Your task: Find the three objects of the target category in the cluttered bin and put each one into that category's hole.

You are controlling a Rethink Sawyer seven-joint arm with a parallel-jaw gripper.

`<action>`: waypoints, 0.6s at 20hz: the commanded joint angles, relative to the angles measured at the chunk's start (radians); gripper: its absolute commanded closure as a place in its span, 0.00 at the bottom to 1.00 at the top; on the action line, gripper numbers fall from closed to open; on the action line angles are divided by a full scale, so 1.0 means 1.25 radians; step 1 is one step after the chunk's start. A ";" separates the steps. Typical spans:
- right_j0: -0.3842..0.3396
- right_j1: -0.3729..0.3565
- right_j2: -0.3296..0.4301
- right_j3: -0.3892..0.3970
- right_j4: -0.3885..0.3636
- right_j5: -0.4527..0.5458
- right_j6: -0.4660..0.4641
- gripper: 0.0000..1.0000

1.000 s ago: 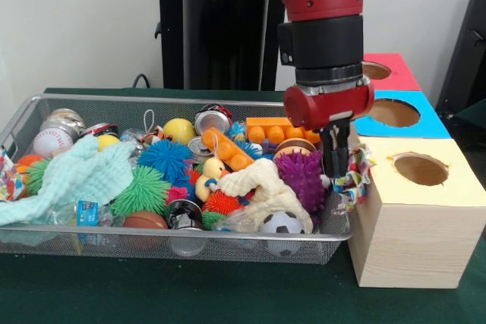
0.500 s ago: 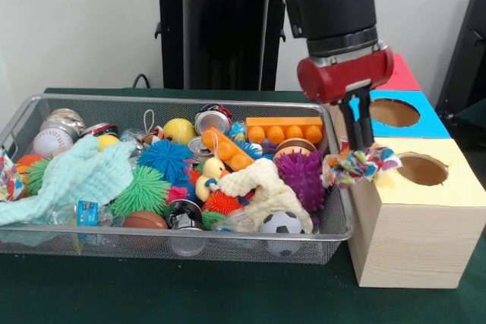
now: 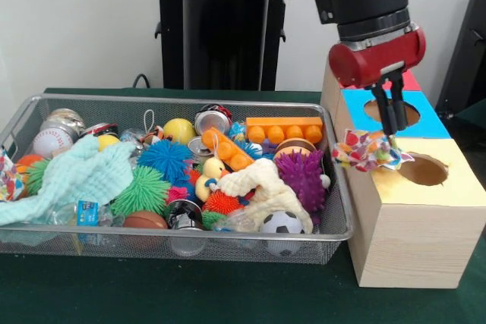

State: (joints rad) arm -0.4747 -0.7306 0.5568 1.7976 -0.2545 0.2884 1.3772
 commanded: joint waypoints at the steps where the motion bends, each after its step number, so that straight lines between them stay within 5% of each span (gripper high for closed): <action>1: 0.065 0.031 -0.057 0.018 -0.049 0.038 0.081 1.00; 12: 0.103 0.036 -0.109 0.024 -0.051 -0.017 0.112 1.00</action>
State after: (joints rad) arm -0.3364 -0.7160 0.4894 1.7999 -0.2820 0.2884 1.3772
